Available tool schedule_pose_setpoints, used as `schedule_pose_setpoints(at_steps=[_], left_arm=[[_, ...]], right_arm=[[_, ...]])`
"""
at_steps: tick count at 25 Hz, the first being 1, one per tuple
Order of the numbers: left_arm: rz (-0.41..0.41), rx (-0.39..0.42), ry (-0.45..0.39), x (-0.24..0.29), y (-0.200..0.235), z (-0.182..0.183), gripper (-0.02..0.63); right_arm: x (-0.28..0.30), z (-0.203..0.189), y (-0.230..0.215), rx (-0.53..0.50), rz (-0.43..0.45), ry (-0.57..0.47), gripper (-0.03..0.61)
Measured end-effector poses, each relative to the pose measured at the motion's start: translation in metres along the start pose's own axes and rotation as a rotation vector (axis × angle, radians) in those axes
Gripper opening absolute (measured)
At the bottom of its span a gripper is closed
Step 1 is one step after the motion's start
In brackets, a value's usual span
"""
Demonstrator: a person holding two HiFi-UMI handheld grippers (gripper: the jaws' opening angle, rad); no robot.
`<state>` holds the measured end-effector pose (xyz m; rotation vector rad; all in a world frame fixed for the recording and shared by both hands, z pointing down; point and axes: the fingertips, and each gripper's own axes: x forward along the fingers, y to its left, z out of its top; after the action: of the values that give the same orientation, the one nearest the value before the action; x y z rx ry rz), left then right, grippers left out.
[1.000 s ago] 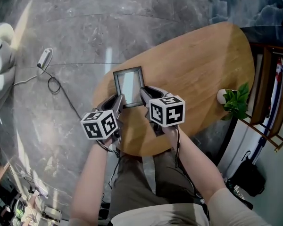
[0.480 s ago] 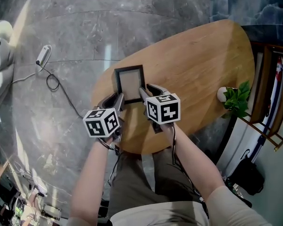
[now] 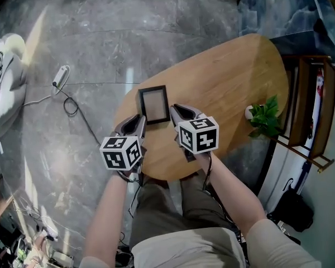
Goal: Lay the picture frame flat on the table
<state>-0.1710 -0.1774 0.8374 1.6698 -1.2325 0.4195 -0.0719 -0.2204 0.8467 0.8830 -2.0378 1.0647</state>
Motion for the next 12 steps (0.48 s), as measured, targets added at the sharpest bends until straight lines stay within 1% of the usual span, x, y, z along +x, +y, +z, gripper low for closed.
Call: schedule_pose_setpoints(at_steps=[3, 8, 10, 12], left_arm=[[-0.011, 0.017, -0.046, -0.032, -0.02, 0.025, 0.049], [-0.022, 0.084, -0.116, -0.089, -0.057, 0.065, 0.043], [-0.02, 0.119, -0.142, -0.114, -0.073, 0.079, 0.04], [-0.014, 0.174, -0.167, -0.141, -0.09, 0.095, 0.037]], right_arm=[[-0.04, 0.028, 0.018, -0.011, 0.009, -0.062, 0.017], [-0.109, 0.071, 0.05, -0.049, 0.029, -0.16, 0.014], [-0.138, 0.086, 0.062, -0.081, 0.039, -0.192, 0.011], [-0.167, 0.101, 0.077, -0.101, 0.056, -0.222, 0.008]])
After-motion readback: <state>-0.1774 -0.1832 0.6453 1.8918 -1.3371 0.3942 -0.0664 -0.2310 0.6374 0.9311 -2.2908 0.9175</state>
